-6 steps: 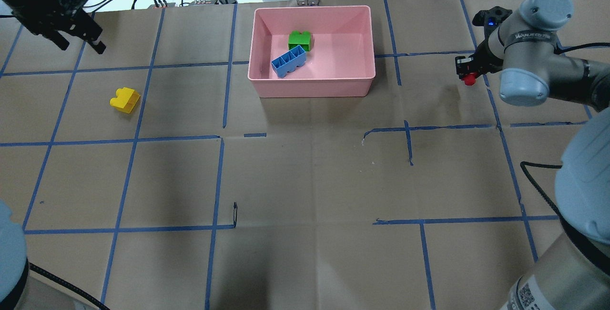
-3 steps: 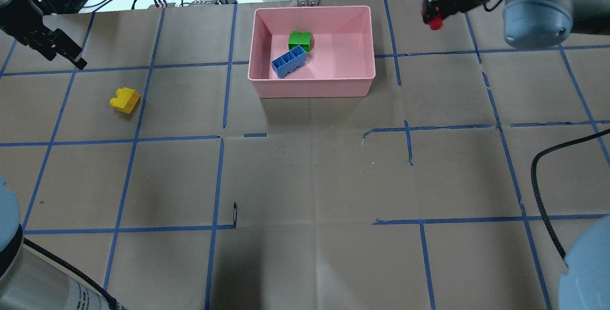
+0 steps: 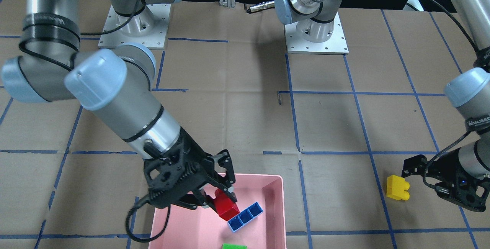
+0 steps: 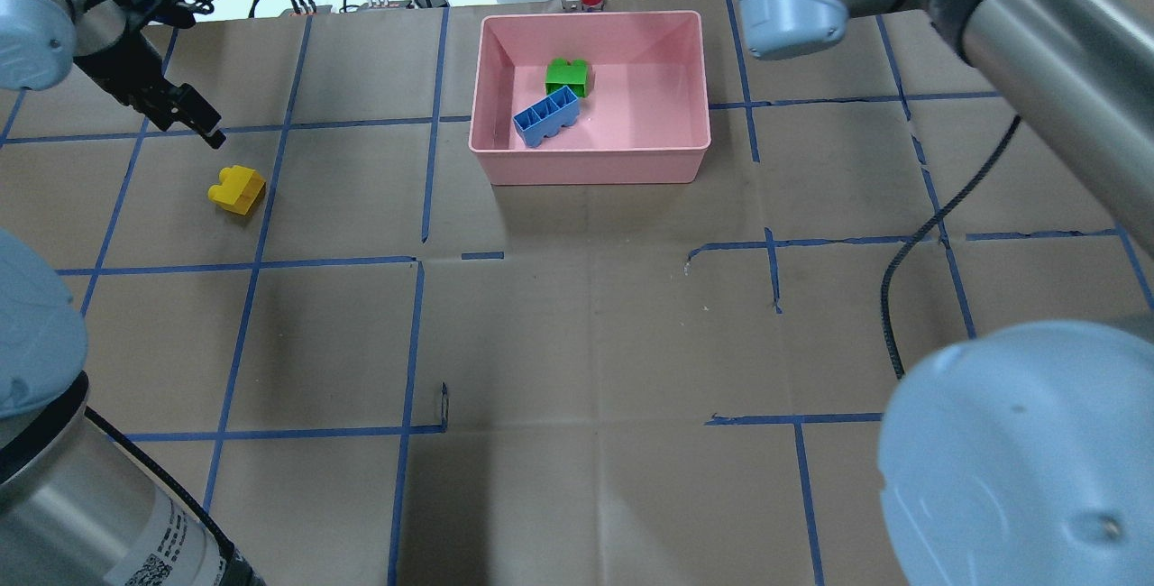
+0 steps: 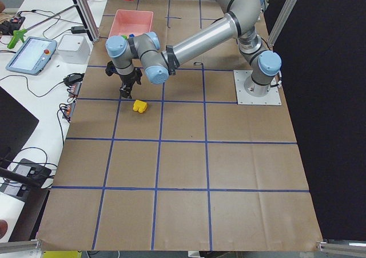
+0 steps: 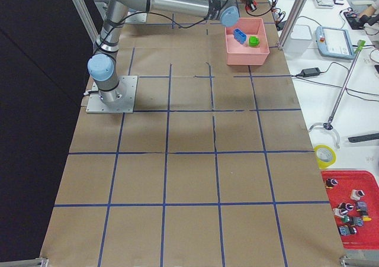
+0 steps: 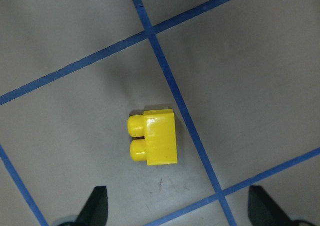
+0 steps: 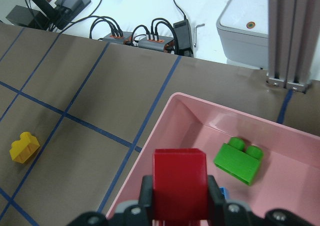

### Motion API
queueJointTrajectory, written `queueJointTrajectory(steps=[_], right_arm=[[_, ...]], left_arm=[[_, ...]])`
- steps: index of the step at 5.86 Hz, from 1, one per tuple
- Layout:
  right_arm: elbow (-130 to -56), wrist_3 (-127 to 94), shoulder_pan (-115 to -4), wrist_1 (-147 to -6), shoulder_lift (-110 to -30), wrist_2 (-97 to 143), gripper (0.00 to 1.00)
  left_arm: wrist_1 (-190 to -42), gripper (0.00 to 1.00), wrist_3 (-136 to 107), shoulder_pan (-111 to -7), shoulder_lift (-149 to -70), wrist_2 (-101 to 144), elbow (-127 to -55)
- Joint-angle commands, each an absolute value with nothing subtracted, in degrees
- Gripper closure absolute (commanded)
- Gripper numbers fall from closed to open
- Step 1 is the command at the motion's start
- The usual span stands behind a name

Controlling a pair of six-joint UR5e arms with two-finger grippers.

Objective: Put all blocks into box

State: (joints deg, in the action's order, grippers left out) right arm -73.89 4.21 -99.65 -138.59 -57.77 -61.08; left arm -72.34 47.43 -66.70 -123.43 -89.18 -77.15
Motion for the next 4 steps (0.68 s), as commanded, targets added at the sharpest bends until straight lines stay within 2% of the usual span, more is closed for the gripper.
queueJointTrajectory(steps=[1, 2, 4], right_arm=[[-74.09, 6.56, -101.16, -140.36, -55.37, -69.79, 0.10], [-74.00, 13.47, -100.55, -139.67, -55.28, -72.66, 0.00], [-73.92, 13.45, -99.06, -136.00, -55.98, -72.69, 0.00]], left_arm=[[-63.68, 0.01, 47.46, -66.62, -125.68, -89.30, -82.41], [-58.85, 0.01, 47.63, -66.27, -126.29, -89.21, -84.96], [-57.83, 0.01, 47.64, -65.31, -127.26, -89.12, -87.53]])
